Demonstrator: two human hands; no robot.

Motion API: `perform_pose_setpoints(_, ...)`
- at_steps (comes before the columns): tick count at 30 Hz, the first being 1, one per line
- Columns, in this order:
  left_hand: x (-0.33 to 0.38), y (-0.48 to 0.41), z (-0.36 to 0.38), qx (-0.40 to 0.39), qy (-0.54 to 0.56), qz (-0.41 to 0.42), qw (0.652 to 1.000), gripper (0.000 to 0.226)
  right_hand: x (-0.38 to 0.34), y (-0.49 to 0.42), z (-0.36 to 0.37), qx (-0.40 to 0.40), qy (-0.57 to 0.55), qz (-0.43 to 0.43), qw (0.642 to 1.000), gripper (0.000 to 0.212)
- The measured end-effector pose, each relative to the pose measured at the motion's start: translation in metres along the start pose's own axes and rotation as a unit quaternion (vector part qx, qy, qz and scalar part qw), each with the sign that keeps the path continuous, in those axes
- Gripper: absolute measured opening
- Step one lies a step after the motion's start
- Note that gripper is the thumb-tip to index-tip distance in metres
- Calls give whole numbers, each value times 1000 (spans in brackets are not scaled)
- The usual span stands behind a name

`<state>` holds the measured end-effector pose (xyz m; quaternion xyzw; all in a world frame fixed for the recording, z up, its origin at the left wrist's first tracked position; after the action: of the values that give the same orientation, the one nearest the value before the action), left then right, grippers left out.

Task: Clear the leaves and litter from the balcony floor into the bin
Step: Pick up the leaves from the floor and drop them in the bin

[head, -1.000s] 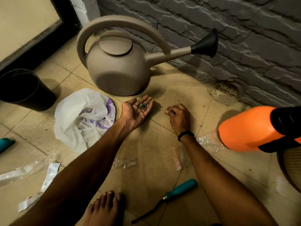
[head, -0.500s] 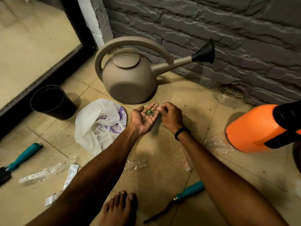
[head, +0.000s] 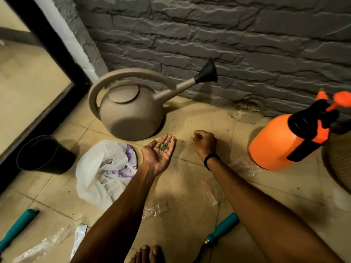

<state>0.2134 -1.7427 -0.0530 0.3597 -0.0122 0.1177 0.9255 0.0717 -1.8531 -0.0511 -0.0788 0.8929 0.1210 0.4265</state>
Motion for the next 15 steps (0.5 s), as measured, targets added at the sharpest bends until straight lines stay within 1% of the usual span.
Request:
perform_pose_setpoints(4, 0, -6, 2, -2, -1, -5, 1000, 48, 33, -2, 5, 36, 2, 58, 998, 32)
perform_pose_setpoints(8, -4, -10, 4, -8, -3, -13, 1000, 48, 46, -19, 18, 60, 14, 64, 996, 36)
perform_pose_setpoints(10, -5, -12, 5, -10, -8, -14, 1000, 47, 39, -28, 15, 66, 8, 70, 995, 36)
perform_pose_setpoints(15, -1, -16, 6, -13, -12, -16, 1000, 46, 27, -42, 5, 44, 2, 59, 997, 30)
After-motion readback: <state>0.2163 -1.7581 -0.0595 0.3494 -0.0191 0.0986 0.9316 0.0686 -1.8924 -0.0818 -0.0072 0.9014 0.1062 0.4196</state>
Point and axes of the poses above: each hand's wrist, its own y-axis away from the middle knuckle, its own z-axis out of the palm, x = y × z, the point moved 1 cm from there along -y, towards the middle knuckle, and after that the axes turned 3 degrees about y, right-handed, at the moved point
